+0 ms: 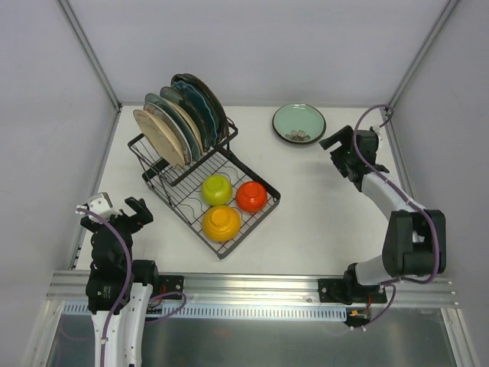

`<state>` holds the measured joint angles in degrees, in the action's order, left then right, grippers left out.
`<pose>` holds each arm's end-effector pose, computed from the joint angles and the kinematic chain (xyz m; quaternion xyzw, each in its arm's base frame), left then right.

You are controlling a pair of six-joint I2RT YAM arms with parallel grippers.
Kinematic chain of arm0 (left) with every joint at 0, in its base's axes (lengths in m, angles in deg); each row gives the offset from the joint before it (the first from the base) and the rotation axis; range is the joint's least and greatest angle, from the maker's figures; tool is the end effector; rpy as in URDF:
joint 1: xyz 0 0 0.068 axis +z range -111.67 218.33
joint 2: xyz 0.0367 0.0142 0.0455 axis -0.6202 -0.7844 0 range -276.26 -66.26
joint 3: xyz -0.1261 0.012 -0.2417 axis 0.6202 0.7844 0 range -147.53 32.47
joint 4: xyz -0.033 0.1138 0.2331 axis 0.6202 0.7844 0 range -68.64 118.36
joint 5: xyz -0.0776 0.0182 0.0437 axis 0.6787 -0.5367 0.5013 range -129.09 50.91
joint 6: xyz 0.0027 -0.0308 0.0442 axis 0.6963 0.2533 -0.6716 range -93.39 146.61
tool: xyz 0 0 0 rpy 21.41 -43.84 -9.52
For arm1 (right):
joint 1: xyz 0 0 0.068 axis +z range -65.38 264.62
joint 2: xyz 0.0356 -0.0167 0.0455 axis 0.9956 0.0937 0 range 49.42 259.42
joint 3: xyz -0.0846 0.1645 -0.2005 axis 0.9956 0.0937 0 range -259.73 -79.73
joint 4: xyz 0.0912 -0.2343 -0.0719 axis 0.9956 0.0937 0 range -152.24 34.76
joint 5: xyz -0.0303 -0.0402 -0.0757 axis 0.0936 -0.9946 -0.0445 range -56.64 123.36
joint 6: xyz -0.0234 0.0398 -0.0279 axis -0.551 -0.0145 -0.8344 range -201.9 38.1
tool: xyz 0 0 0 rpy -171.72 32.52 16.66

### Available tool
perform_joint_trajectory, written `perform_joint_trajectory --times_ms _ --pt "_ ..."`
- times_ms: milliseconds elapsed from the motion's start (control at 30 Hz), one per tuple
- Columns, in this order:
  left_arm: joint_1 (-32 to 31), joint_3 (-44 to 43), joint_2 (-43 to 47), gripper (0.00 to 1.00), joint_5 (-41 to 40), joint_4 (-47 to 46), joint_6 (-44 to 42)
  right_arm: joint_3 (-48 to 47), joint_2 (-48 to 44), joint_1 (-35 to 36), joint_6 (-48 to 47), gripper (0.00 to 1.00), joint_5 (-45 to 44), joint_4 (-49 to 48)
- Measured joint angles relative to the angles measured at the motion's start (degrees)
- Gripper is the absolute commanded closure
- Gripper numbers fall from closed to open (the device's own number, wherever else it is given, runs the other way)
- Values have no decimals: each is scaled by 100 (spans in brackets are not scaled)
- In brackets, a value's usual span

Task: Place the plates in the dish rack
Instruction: Grab a plate with the right arm

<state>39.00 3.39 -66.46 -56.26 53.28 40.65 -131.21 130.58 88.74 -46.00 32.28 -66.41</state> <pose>0.0493 0.0111 0.2796 -0.1937 0.6984 0.0284 0.6884 0.3201 0.0223 0.2579 0.2364 0.8120 0.1751 0.5040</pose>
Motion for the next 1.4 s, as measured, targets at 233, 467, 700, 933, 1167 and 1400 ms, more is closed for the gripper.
perform_joint_trajectory --times_ms 233,467,700,933,1167,1400 --pt "0 0 0 1 -2 -2 0 -568 1508 -61 476 10 415 -634" --pt "0 0 0 1 -2 -9 0 -1541 2717 -63 734 19 505 -946" --pt "0 0 0 1 -4 -22 -7 -2223 3668 -66 966 34 503 -1043" --pt "0 0 0 1 -4 -42 -15 -2669 4203 -66 1189 49 494 -1071" --pt "0 0 0 1 -2 -81 -17 -2697 4363 -66 1497 84 479 -1191" --pt "0 0 0 1 -2 -111 -20 -2251 4225 -81 1794 99 533 -1637"
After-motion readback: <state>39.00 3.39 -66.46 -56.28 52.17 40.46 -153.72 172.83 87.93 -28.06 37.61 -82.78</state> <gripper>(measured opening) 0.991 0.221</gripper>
